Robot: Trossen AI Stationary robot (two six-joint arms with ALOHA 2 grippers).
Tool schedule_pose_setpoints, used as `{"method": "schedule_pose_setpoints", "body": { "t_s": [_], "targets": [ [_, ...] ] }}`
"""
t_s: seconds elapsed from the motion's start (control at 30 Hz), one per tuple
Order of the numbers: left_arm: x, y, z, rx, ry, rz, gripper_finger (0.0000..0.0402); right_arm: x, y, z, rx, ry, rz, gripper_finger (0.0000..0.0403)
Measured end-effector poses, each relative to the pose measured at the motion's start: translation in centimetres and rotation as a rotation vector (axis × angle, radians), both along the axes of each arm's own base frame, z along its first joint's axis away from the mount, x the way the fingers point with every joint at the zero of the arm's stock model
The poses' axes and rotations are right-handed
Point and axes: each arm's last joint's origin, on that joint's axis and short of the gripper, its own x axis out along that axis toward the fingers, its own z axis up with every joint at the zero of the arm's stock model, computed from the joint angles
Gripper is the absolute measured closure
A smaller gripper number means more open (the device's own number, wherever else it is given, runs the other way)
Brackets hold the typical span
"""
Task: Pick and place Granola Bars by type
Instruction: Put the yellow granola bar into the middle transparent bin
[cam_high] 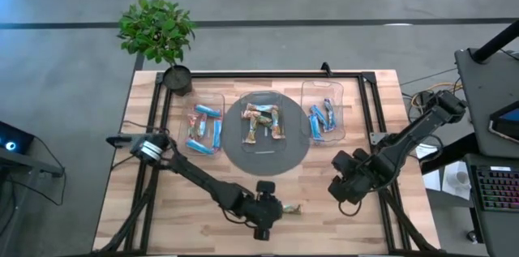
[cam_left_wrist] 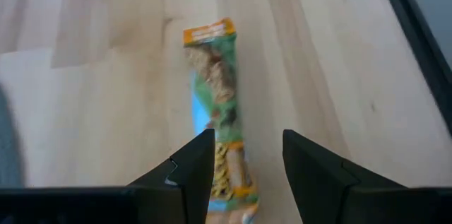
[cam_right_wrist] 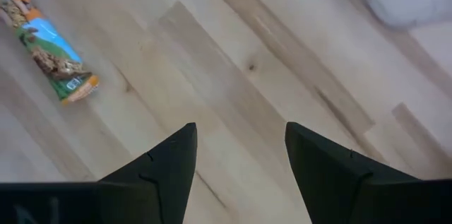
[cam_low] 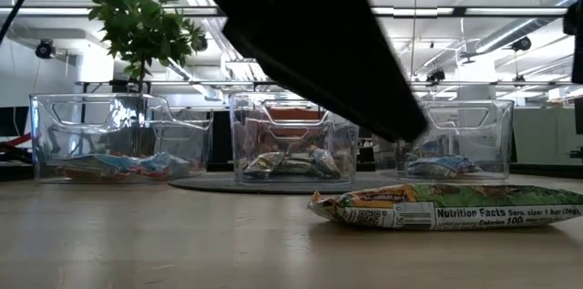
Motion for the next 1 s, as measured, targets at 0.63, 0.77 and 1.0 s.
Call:
{"method": "schedule_pose_setpoints", "body": {
  "t_s": [0.63, 0.77, 1.0],
  "targets": [
    [1.6, 1.2, -2.4, -0.079, 0.144, 0.115, 0.0252, 0.4, 0.1, 0.2, -0.086, -0.064, 0.147, 0.0197],
    [1.7, 1.1, -3.4, -0.094, 0.176, 0.094, 0.0252, 0.4, 0.1, 0.2, -0.090, -0.062, 0.158, 0.0197],
    [1.9, 1.4, -3.8, -0.099, 0.179, 0.146, 0.0253, 0.4, 0.1, 0.2, -0.093, -0.059, 0.162, 0.0197]
  ]
}}
